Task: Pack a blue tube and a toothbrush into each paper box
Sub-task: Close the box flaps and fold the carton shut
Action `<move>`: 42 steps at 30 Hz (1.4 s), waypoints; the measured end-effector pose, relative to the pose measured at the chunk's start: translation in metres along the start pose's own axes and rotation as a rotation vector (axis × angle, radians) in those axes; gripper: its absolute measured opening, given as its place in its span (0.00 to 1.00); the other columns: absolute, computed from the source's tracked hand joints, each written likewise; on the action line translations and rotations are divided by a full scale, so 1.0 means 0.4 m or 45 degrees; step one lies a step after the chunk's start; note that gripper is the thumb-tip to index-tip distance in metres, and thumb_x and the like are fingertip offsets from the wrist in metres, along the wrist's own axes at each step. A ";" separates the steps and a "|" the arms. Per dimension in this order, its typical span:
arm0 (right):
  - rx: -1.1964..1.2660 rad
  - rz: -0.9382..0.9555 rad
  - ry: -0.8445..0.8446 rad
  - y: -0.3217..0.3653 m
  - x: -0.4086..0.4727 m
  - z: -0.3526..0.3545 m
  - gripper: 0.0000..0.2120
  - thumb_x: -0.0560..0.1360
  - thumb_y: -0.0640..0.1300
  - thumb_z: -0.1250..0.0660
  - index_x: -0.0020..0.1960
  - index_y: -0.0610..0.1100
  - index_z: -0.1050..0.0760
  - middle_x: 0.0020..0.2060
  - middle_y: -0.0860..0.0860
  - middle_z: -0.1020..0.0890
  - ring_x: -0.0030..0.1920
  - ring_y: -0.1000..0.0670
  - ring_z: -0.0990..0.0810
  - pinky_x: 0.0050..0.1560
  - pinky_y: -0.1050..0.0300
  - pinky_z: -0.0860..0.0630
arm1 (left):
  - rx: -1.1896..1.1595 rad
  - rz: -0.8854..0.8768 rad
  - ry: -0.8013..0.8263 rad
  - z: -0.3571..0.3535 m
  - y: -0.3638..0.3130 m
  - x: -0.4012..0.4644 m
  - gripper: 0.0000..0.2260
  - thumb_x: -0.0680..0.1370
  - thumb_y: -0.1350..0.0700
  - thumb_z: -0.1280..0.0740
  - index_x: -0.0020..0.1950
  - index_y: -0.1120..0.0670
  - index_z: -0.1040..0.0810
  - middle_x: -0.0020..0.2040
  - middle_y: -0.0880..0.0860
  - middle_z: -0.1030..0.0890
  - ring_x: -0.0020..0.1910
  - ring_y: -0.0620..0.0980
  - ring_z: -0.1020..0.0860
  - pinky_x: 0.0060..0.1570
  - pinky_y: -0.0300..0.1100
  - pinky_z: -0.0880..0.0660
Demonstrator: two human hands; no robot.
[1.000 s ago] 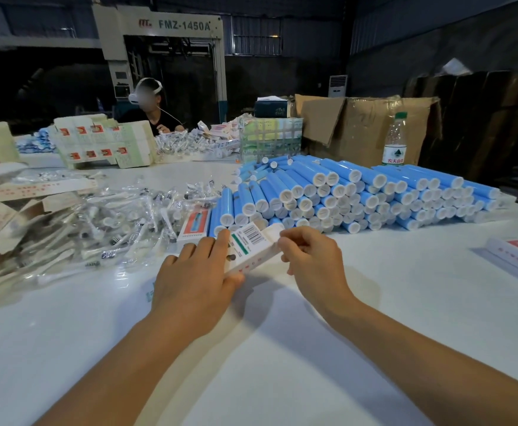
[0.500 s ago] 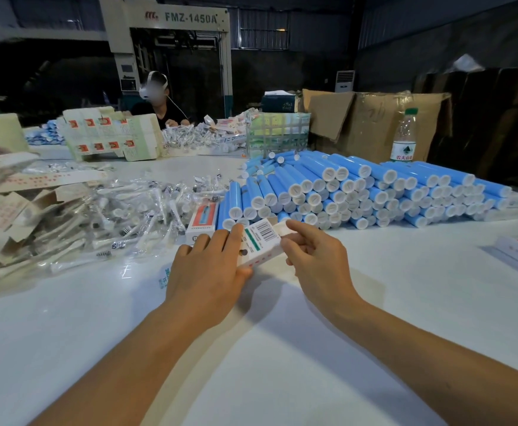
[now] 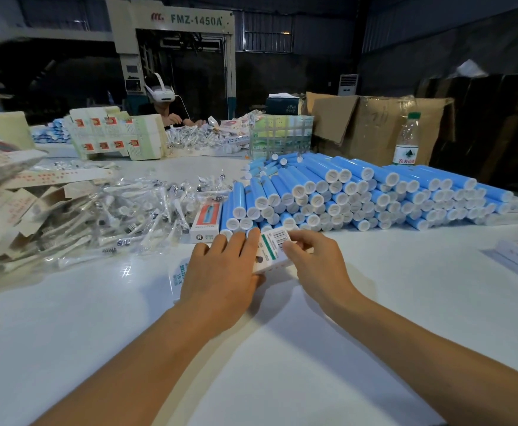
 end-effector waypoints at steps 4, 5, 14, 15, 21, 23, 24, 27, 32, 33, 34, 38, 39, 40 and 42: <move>-0.170 0.064 -0.009 -0.005 0.002 -0.007 0.08 0.78 0.42 0.38 0.52 0.44 0.21 0.50 0.48 0.21 0.52 0.51 0.23 0.53 0.50 0.24 | 0.031 0.003 -0.009 0.001 -0.008 -0.003 0.31 0.80 0.40 0.50 0.77 0.52 0.58 0.73 0.50 0.41 0.66 0.53 0.37 0.58 0.48 0.38; -0.191 0.071 -0.017 -0.006 0.001 -0.008 0.07 0.78 0.42 0.39 0.50 0.44 0.22 0.51 0.48 0.22 0.51 0.51 0.24 0.53 0.51 0.25 | 0.037 0.007 -0.013 0.001 -0.012 -0.003 0.31 0.80 0.41 0.50 0.77 0.52 0.58 0.73 0.51 0.41 0.66 0.53 0.37 0.58 0.48 0.38; -0.340 0.209 -0.095 0.011 0.006 0.020 0.15 0.77 0.52 0.35 0.62 0.50 0.25 0.59 0.51 0.30 0.58 0.52 0.29 0.57 0.56 0.27 | -0.037 0.099 -0.055 0.010 -0.013 0.005 0.31 0.80 0.40 0.48 0.76 0.52 0.57 0.72 0.49 0.39 0.65 0.52 0.36 0.56 0.46 0.38; -0.374 0.244 -0.169 0.013 0.011 0.028 0.25 0.74 0.54 0.32 0.69 0.51 0.32 0.64 0.53 0.35 0.64 0.52 0.35 0.61 0.58 0.33 | -0.059 0.120 -0.075 0.013 -0.010 0.006 0.31 0.80 0.40 0.48 0.76 0.51 0.57 0.72 0.49 0.39 0.65 0.51 0.36 0.57 0.46 0.38; 1.137 -0.573 0.149 0.009 0.014 -0.007 0.34 0.63 0.37 0.26 0.67 0.40 0.33 0.50 0.41 0.19 0.49 0.42 0.19 0.45 0.50 0.18 | -0.133 0.116 -0.116 0.015 -0.016 0.003 0.31 0.79 0.39 0.48 0.76 0.50 0.58 0.71 0.48 0.38 0.65 0.51 0.36 0.57 0.45 0.37; 1.320 -0.642 0.240 0.007 0.014 -0.018 0.15 0.65 0.33 0.31 0.50 0.33 0.26 0.40 0.39 0.17 0.40 0.43 0.16 0.37 0.52 0.17 | -0.118 0.072 -0.110 0.011 -0.022 0.003 0.31 0.80 0.40 0.49 0.76 0.50 0.58 0.71 0.48 0.39 0.65 0.51 0.37 0.57 0.45 0.38; 1.310 -0.610 0.226 0.004 0.016 -0.020 0.08 0.68 0.30 0.33 0.47 0.33 0.26 0.37 0.39 0.17 0.37 0.43 0.16 0.36 0.53 0.18 | -0.120 0.061 -0.109 0.010 -0.024 0.003 0.31 0.80 0.40 0.49 0.76 0.50 0.59 0.71 0.48 0.39 0.65 0.51 0.37 0.57 0.45 0.38; 1.118 -0.404 0.086 -0.003 0.024 -0.011 0.04 0.73 0.30 0.36 0.47 0.32 0.26 0.36 0.41 0.17 0.37 0.45 0.16 0.38 0.53 0.18 | -0.144 0.047 -0.120 0.012 -0.031 0.005 0.31 0.80 0.40 0.49 0.76 0.51 0.58 0.71 0.48 0.40 0.65 0.51 0.37 0.58 0.45 0.38; 0.107 0.248 0.005 0.017 -0.019 0.002 0.07 0.77 0.37 0.41 0.46 0.42 0.25 0.33 0.53 0.20 0.33 0.58 0.21 0.28 0.64 0.28 | -0.154 0.028 -0.142 0.027 -0.050 -0.007 0.32 0.79 0.40 0.49 0.77 0.53 0.56 0.71 0.49 0.39 0.64 0.51 0.36 0.56 0.45 0.38; 0.016 0.304 0.003 0.018 -0.024 0.002 0.07 0.78 0.38 0.42 0.47 0.42 0.26 0.34 0.52 0.20 0.34 0.56 0.21 0.27 0.62 0.28 | -0.149 0.024 -0.139 0.029 -0.050 -0.010 0.31 0.79 0.41 0.49 0.77 0.53 0.57 0.71 0.49 0.39 0.64 0.51 0.36 0.56 0.45 0.38; -0.065 0.354 0.001 0.021 -0.028 0.003 0.07 0.79 0.39 0.43 0.48 0.42 0.27 0.35 0.50 0.20 0.36 0.53 0.21 0.29 0.57 0.26 | -0.144 0.022 -0.130 0.032 -0.049 -0.013 0.31 0.80 0.41 0.49 0.77 0.54 0.57 0.71 0.50 0.39 0.64 0.51 0.36 0.56 0.45 0.38; -0.225 0.445 0.014 0.030 -0.038 -0.004 0.07 0.80 0.43 0.44 0.50 0.40 0.29 0.39 0.47 0.20 0.41 0.47 0.21 0.39 0.43 0.24 | -0.131 0.020 -0.102 0.037 -0.042 -0.020 0.30 0.80 0.42 0.51 0.76 0.54 0.58 0.71 0.50 0.40 0.64 0.51 0.37 0.57 0.46 0.39; -0.218 0.455 0.025 0.032 -0.041 -0.008 0.08 0.80 0.44 0.44 0.51 0.41 0.28 0.41 0.47 0.20 0.42 0.47 0.21 0.42 0.43 0.23 | -0.132 0.016 -0.097 0.041 -0.040 -0.017 0.30 0.79 0.41 0.52 0.76 0.54 0.56 0.70 0.50 0.38 0.63 0.52 0.36 0.57 0.46 0.38; -0.205 0.454 0.054 0.035 -0.046 -0.012 0.11 0.79 0.47 0.44 0.55 0.43 0.28 0.45 0.49 0.19 0.46 0.48 0.20 0.46 0.44 0.23 | -0.130 0.016 -0.098 0.047 -0.038 -0.015 0.30 0.78 0.40 0.54 0.76 0.55 0.52 0.69 0.51 0.36 0.62 0.52 0.34 0.56 0.47 0.37; -0.178 0.407 0.134 0.037 -0.052 -0.019 0.24 0.76 0.55 0.46 0.69 0.47 0.32 0.59 0.50 0.21 0.58 0.50 0.23 0.59 0.50 0.26 | -0.130 0.029 -0.095 0.063 -0.034 -0.011 0.33 0.76 0.38 0.58 0.76 0.55 0.44 0.66 0.52 0.31 0.59 0.54 0.30 0.53 0.48 0.35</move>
Point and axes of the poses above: each hand's wrist, its own x-axis towards the middle knuckle, its own z-axis out of the back of the hand, y = z × x, the point moved 2 cm from there along x, towards the middle knuckle
